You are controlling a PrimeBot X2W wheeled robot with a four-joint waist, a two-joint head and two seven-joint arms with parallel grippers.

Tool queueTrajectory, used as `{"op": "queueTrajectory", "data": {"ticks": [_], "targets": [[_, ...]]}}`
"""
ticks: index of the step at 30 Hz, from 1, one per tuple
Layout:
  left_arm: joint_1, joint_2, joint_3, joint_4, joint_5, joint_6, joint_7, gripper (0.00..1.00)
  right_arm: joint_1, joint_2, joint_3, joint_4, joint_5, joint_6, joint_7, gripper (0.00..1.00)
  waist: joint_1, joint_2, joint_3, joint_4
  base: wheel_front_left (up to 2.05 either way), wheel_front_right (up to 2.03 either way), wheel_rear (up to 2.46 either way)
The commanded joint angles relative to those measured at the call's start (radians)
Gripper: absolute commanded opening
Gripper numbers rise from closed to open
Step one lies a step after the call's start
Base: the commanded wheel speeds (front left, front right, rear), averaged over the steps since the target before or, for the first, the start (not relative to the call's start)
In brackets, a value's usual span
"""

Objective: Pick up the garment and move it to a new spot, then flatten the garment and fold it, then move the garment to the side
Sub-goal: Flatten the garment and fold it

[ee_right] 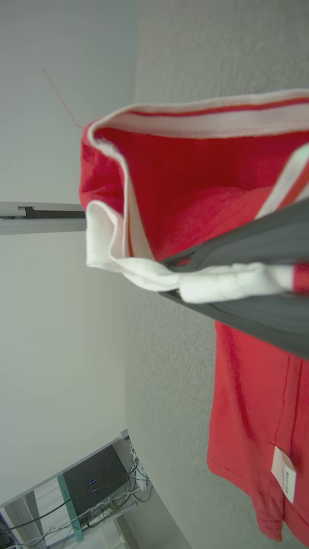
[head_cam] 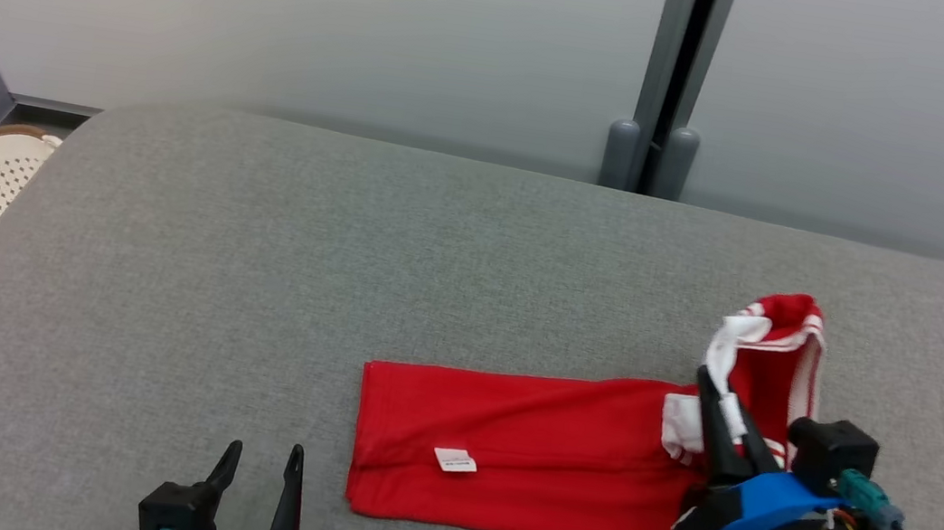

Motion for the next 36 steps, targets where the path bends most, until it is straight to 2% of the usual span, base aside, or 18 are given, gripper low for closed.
{"op": "queueTrajectory", "data": {"ticks": [1,9,14,15,16,17,18,21,23,32,36], "targets": [[0.010,0.001,-0.006,0.006,-0.006,0.003,-0.005,1.00,0.007,0.008,0.048,-0.010,0.023,0.000,-0.003,0.00,0.0000,0.0000,0.003,0.023,0.00,0.00,0.00],[0.023,0.000,-0.033,0.020,-0.008,0.005,-0.005,1.00,-0.055,0.022,0.272,0.045,0.105,0.000,-0.003,0.00,0.0000,0.0000,-0.002,0.132,0.00,0.00,0.00],[0.029,0.000,-0.035,0.028,-0.002,0.003,-0.005,1.00,-0.091,0.024,0.389,0.082,0.176,0.000,-0.003,0.00,0.0000,0.0000,-0.003,0.169,0.00,0.00,0.00],[0.029,0.000,-0.036,0.028,-0.002,0.004,-0.005,1.00,-0.099,0.023,0.414,0.078,0.201,0.000,-0.003,0.25,0.0000,0.0000,-0.004,0.171,0.00,0.00,0.00],[0.030,0.000,-0.035,0.029,-0.001,0.005,-0.005,1.00,-0.108,0.024,0.442,0.065,0.227,0.000,-0.003,0.71,0.0000,0.0000,-0.004,0.171,0.00,0.00,0.00],[0.030,0.000,-0.035,0.029,-0.001,0.005,-0.005,1.00,-0.108,0.024,0.442,0.065,0.227,0.000,-0.003,0.71,0.0000,0.0000,-0.004,0.171,0.00,0.00,0.00],[0.030,0.000,-0.033,0.030,-0.002,0.007,-0.005,1.00,-0.115,0.025,0.470,0.049,0.252,0.000,-0.003,1.00,0.0000,0.0000,-0.005,0.168,0.00,0.00,0.00],[0.026,0.000,-0.028,0.027,-0.004,0.009,-0.005,1.00,-0.126,0.021,0.478,0.024,0.272,0.000,-0.003,1.00,0.0000,0.0000,-0.009,0.141,0.00,0.00,0.00],[0.021,0.000,-0.024,0.021,-0.006,0.010,-0.005,1.00,-0.119,0.021,0.442,0.012,0.246,0.000,-0.003,1.00,0.0000,0.0000,-0.013,0.118,0.00,0.00,0.00],[0.008,0.001,0.006,-0.010,0.019,0.015,-0.004,1.00,0.007,0.023,0.119,-0.001,0.009,0.000,-0.003,1.00,0.0000,0.0000,-0.028,-0.004,0.00,0.00,0.00],[0.015,0.001,0.017,-0.027,0.044,0.011,-0.005,1.00,0.073,0.024,0.015,-0.012,-0.068,0.000,-0.003,1.00,0.0000,0.0000,-0.028,-0.050,0.00,0.00,0.00]]}}
